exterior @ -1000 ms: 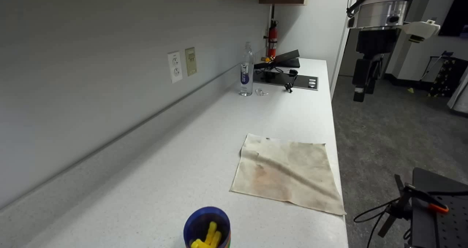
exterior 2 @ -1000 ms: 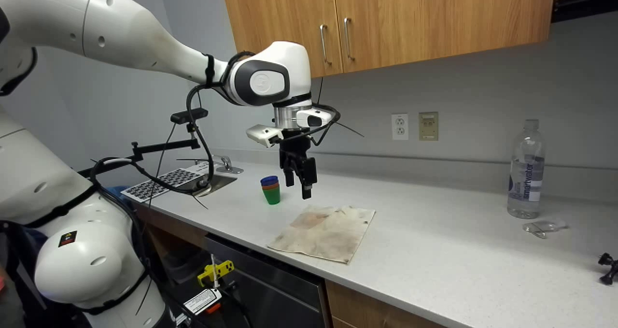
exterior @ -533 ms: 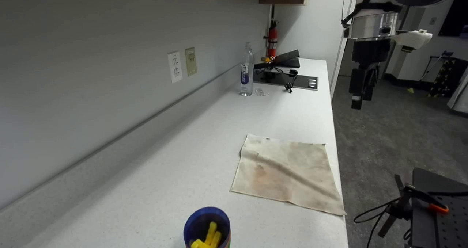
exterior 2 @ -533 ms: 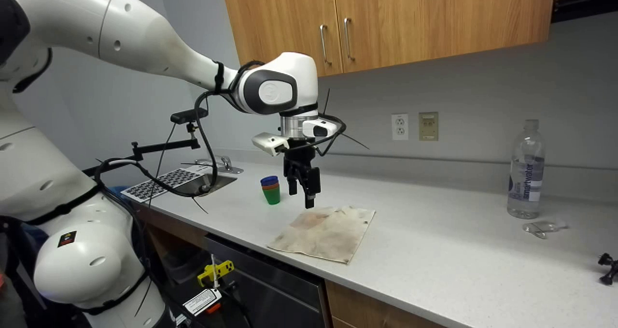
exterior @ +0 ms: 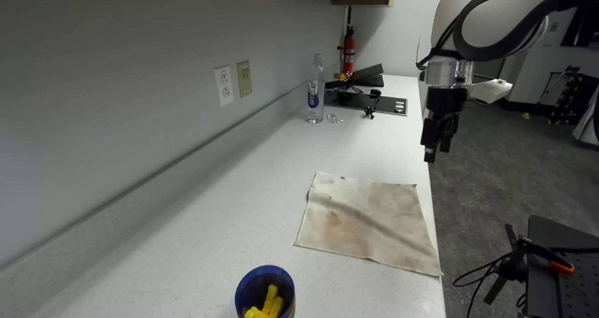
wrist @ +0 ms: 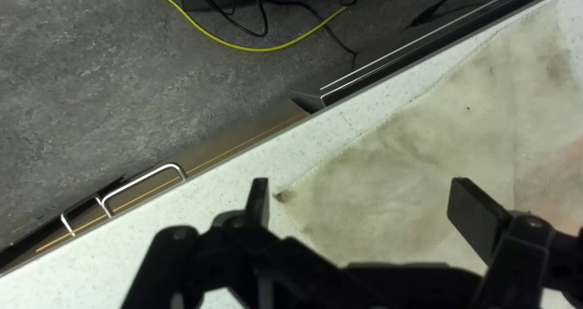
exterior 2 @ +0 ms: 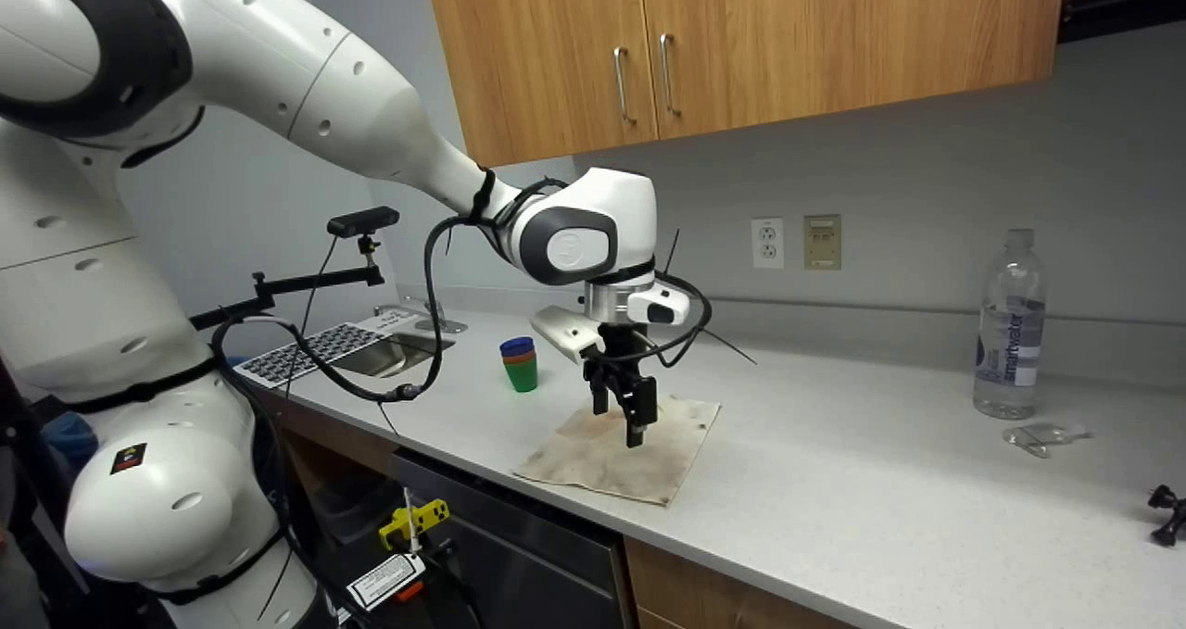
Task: Fold the towel diagonally
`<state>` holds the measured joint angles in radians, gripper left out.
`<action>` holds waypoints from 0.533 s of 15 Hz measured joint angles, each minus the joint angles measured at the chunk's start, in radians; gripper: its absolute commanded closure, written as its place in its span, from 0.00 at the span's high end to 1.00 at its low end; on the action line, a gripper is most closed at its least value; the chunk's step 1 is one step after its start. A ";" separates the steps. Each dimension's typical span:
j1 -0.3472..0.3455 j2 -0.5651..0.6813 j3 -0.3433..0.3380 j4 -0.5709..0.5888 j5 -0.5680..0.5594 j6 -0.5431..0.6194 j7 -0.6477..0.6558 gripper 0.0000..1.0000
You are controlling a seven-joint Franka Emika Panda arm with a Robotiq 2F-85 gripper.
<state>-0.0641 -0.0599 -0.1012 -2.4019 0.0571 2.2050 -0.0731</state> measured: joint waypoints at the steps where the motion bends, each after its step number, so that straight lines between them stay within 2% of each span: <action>1: -0.002 0.024 -0.005 0.003 0.017 0.021 -0.023 1.00; 8: -0.012 0.132 -0.011 0.037 0.034 0.058 -0.063 1.00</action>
<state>-0.0756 0.0722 -0.1125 -2.3646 0.0911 2.2627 -0.1365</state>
